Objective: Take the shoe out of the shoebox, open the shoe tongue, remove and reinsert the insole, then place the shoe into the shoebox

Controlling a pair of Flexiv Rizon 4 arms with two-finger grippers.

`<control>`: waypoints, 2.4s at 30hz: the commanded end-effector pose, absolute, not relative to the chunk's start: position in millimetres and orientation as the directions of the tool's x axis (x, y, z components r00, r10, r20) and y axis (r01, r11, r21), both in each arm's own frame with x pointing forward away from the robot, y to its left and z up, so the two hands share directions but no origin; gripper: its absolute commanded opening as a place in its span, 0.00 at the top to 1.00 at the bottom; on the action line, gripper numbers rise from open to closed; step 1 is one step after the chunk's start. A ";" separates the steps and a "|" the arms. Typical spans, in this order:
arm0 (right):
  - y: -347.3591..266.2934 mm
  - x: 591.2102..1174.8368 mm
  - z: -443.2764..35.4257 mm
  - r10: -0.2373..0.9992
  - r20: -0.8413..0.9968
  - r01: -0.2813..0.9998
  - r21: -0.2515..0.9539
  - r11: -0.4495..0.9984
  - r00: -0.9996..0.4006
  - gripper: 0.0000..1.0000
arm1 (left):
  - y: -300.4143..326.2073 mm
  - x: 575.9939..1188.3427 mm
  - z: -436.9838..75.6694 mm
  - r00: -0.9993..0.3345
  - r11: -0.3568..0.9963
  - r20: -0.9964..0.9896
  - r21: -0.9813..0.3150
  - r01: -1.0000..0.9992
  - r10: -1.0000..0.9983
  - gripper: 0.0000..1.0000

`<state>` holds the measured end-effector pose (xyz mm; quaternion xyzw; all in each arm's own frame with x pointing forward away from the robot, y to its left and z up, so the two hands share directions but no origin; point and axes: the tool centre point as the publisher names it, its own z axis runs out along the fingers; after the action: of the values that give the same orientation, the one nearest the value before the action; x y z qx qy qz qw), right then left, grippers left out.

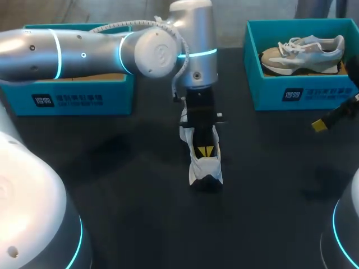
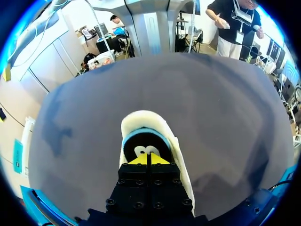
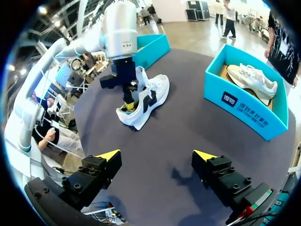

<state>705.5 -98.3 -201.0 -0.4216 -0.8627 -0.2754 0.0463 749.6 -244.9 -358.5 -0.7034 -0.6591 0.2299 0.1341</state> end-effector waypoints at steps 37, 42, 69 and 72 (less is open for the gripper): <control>-98.0 705.1 -201.1 0.703 0.311 0.754 0.435 0.493 -0.639 0.00 | -241.2 730.1 -373.7 0.035 -0.095 -0.139 -0.452 0.887 0.990 1.00; -98.0 705.1 -201.1 0.703 0.311 0.754 0.435 0.493 -0.639 0.00 | -241.1 729.1 -358.1 0.043 -0.116 -0.169 -0.451 0.885 0.985 1.00; -98.0 705.1 -201.1 0.703 0.311 0.754 0.435 0.493 -0.639 0.00 | -254.0 717.2 -403.6 0.054 -0.083 -0.081 -0.416 0.905 0.995 1.00; -98.0 705.1 -201.1 0.703 0.311 0.754 0.435 0.493 -0.639 0.00 | -253.5 718.8 -408.8 0.046 -0.071 -0.071 -0.389 0.919 0.996 1.00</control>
<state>705.8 -98.3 -200.3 -0.4217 -0.8627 -0.2751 0.0467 722.2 -250.8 -403.7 -0.7135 -0.6691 0.1673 0.1233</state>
